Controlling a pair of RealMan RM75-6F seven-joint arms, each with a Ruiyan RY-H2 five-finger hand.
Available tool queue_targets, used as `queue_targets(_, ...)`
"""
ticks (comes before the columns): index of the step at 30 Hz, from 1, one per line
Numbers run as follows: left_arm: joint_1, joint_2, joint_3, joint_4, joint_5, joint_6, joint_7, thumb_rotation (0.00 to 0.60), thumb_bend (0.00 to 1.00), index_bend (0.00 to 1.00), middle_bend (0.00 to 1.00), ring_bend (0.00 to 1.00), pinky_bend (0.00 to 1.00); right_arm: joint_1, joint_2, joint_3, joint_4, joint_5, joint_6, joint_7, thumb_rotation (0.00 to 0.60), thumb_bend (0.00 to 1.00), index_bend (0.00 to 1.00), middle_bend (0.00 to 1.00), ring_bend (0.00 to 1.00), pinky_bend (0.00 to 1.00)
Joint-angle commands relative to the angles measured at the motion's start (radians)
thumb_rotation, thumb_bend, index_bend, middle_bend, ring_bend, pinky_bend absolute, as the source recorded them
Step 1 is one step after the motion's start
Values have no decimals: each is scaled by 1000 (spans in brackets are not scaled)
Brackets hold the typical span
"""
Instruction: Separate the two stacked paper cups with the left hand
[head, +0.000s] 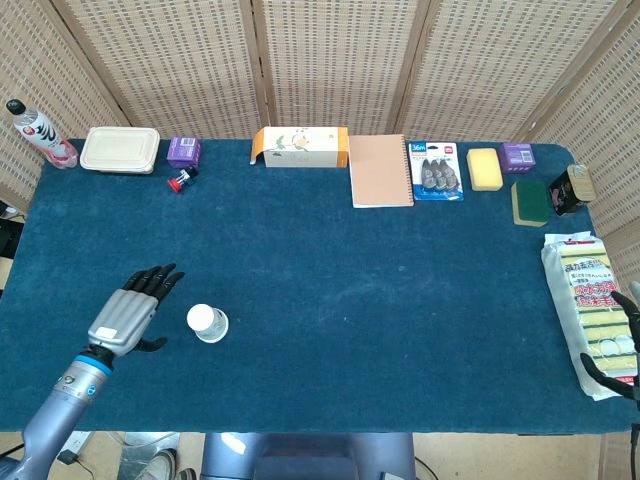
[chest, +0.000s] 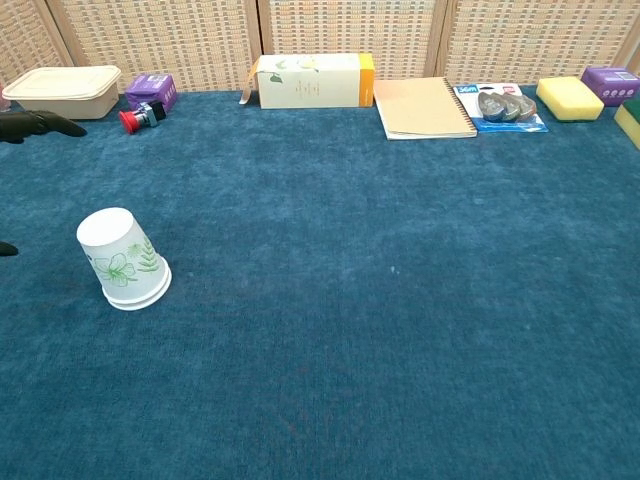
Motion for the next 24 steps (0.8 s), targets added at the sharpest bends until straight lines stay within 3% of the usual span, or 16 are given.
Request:
queue_targets(1,-38,-38,-7,-6,-51,-23,52,600,164,11,0,0,79,0,1,0,-1,0,-1,4,600,282,92,7,3,77)
queue_targets(5,-67,-67,-9,-5,-106,-26,98,600,164,106,0,0,79,0,2,2,1,1,0,11,600,283,91,8,4,77)
queue_targets(24,-162,-153,3,-28,-285,25,248,600,220,313,0,0,80,-4,17,3,8,2,-2,76,600,273,91,7,1,71)
